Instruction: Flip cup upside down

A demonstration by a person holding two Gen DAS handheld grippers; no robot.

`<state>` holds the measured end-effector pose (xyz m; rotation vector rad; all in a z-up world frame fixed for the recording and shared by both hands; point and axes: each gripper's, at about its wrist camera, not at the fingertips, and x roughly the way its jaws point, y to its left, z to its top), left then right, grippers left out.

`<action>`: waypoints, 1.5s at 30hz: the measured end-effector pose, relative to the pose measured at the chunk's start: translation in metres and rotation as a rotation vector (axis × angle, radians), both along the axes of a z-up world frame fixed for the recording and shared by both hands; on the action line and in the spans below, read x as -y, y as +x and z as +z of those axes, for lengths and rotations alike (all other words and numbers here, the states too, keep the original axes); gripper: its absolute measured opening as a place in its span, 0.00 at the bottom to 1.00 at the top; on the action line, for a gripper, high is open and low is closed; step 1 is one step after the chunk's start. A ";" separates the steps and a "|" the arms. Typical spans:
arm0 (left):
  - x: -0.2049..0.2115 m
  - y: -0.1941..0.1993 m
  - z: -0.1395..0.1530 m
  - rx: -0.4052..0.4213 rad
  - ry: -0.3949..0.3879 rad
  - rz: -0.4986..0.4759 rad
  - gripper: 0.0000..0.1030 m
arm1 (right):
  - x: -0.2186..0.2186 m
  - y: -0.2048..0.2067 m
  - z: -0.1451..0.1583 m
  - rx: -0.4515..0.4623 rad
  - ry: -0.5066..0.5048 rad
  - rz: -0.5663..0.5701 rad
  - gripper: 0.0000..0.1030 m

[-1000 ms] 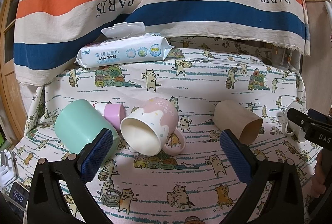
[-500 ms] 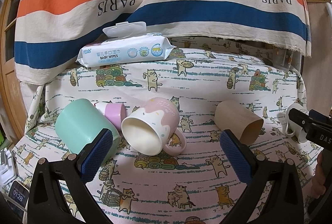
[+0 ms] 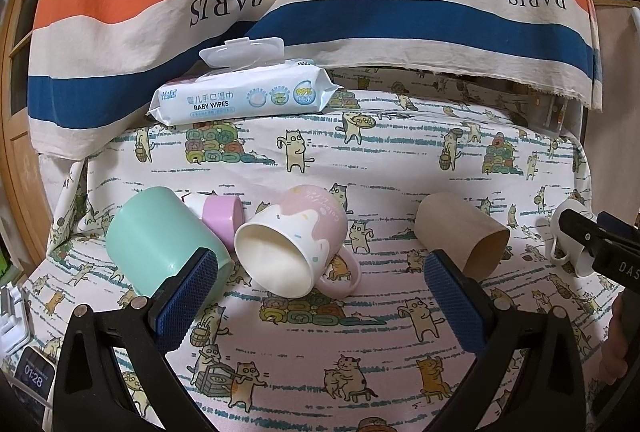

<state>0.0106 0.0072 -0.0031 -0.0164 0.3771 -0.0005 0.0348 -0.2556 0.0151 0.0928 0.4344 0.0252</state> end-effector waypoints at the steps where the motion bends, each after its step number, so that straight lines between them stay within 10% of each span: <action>1: 0.000 0.000 0.000 0.001 0.001 0.000 0.99 | 0.000 -0.001 0.000 0.001 0.000 0.000 0.99; 45: 0.006 0.021 0.031 -0.098 0.000 -0.028 0.99 | -0.001 -0.013 0.042 0.051 0.043 0.114 0.99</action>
